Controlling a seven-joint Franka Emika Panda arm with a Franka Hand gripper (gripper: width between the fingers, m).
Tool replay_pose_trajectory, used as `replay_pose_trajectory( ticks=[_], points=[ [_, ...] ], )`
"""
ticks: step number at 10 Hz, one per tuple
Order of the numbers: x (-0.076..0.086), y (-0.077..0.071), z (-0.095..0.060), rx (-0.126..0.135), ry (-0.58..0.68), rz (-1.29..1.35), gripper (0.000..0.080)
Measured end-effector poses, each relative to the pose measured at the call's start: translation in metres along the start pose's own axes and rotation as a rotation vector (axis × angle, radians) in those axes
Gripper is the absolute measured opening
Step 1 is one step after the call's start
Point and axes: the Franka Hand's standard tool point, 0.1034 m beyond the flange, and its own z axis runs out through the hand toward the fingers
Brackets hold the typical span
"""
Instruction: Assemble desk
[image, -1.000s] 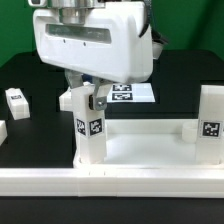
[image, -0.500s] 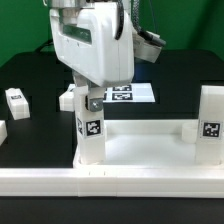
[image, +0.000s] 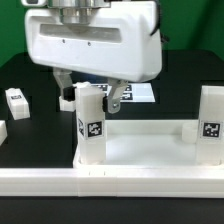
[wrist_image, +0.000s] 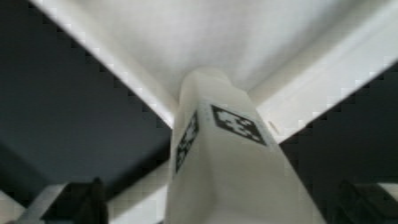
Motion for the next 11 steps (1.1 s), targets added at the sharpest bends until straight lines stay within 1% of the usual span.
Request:
replay_pose_trajectory(
  ticks=[3, 5, 6, 7, 10, 11],
  points=[
    [0.0006, -0.0019, -0.0009, 0.001, 0.002, -0.324, 0.0649],
    [-0.0022, -0.0047, 0.0003, 0.0, -0.004, -0.509, 0.0649],
    [-0.0033, -0.0081, 0.0, -0.005, 0.001, -0.541, 0.0649],
    [-0.004, -0.009, 0.0001, -0.008, 0.001, -0.639, 0.0649],
    [-0.0026, -0.0073, -0.0011, -0.026, 0.001, -0.77, 0.0649],
    [-0.0027, -0.0068, -0.0004, -0.026, 0.0, -0.768, 0.0528]
  ],
)
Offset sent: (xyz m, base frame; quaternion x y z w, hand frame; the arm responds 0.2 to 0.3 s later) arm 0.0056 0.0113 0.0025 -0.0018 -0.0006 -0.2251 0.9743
